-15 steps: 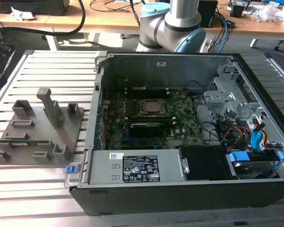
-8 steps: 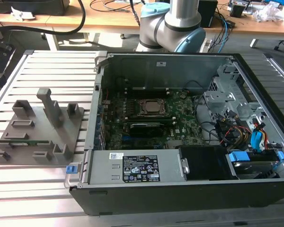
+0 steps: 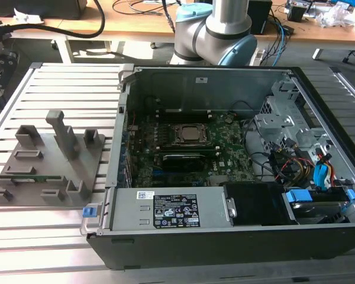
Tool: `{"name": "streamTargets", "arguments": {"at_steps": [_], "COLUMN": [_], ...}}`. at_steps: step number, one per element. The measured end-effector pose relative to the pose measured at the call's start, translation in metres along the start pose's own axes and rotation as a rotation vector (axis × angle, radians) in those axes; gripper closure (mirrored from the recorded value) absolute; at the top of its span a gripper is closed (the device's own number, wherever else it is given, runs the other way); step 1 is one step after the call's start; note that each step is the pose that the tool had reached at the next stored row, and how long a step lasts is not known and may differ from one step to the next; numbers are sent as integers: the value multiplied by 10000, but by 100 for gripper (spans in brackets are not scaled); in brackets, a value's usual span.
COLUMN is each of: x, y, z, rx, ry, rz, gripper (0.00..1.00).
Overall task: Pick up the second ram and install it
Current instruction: 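Pick up the second ram and move it above second insertion slot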
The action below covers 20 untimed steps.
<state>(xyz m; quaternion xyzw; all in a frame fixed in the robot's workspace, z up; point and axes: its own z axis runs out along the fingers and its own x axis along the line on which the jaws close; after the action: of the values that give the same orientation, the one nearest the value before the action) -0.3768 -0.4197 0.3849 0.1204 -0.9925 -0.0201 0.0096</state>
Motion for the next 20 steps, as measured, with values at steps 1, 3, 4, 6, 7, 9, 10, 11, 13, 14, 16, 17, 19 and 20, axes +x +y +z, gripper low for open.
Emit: {"name": "streamTargets", "arguments": {"at_steps": [1,3,4,6,7,9,10,11,13,14,16,17,19,20], "x": [0,0,0,0,0,0,0,0,0,0,0,0,0,0], "y": [0,0,0,0,0,0,0,0,0,0,0,0,0,0], "z": [0,0,0,0,0,0,0,0,0,0,0,0,0,0], "rx": [3,7,10,17,22,29,32,35,39,42,46,47,52,56], "ry": [9,20,30,51,65,87,94,107,117,125,138,141,157,167], "rz": [-209,-473,-709,-1218,-1529,-2050,-2245,-2511,-2759,-2975,-3244,-3329,-3707,-3937], "gripper": [90,90,90,90,90,90,90,90,90,90,90,90,90,90]}}
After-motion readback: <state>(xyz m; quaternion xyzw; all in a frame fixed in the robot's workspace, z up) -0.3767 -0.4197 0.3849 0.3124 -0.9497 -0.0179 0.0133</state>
